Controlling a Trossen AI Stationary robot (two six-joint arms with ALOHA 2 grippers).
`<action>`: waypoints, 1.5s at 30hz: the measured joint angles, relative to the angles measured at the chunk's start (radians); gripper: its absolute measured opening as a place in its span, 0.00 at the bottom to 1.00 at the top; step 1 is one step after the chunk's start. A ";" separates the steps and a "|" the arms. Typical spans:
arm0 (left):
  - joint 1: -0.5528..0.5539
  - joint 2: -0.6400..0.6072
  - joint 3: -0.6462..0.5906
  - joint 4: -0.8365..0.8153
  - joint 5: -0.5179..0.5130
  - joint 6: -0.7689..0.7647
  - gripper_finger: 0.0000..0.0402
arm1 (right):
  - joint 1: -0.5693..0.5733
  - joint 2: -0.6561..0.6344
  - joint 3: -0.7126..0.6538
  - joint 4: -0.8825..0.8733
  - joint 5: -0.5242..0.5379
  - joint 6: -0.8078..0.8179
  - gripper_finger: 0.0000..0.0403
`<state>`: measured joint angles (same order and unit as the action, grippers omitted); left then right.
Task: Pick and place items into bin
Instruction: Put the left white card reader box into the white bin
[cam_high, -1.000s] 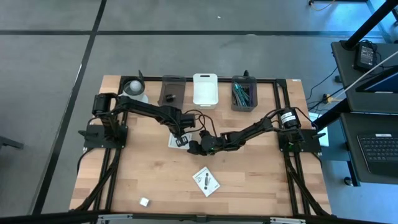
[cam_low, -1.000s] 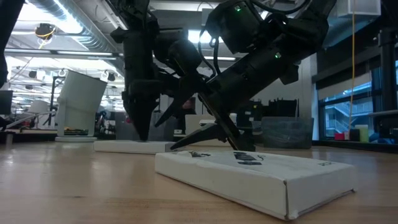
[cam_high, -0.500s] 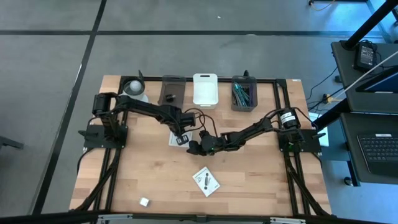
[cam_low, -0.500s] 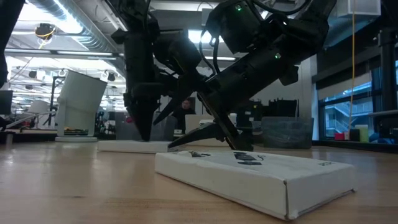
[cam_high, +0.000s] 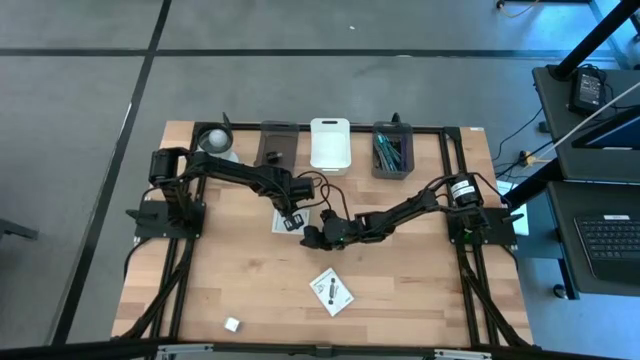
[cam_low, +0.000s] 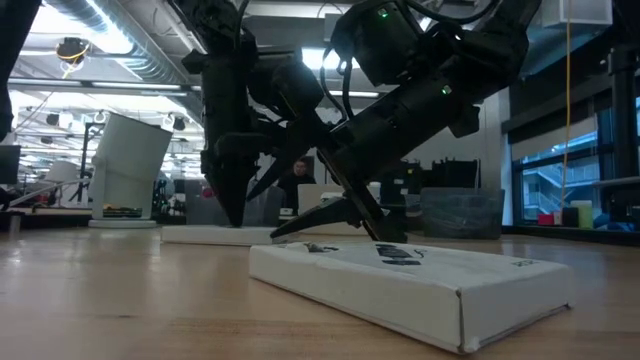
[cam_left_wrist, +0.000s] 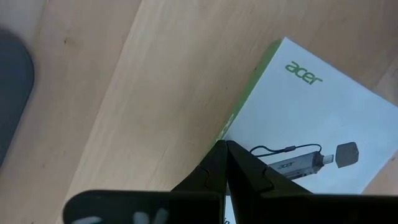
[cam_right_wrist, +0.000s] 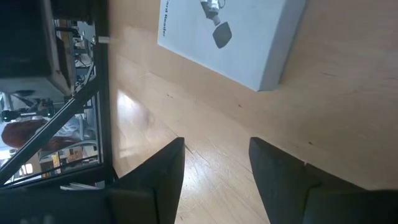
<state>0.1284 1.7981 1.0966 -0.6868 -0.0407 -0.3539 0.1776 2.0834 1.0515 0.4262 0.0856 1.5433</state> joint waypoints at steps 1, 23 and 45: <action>0.001 0.000 0.000 0.000 0.001 0.001 0.01 | 0.000 0.000 0.000 0.000 0.000 0.000 0.46; 0.027 0.000 0.000 0.016 -0.018 -0.038 0.01 | -0.002 0.000 0.000 -0.001 0.000 0.000 0.46; -0.041 -0.032 0.048 -0.034 -0.094 -0.054 0.01 | -0.002 0.000 0.000 0.001 0.000 -0.015 0.46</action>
<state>0.0872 1.7657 1.1442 -0.7210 -0.1345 -0.4075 0.1757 2.0834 1.0515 0.4271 0.0853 1.5284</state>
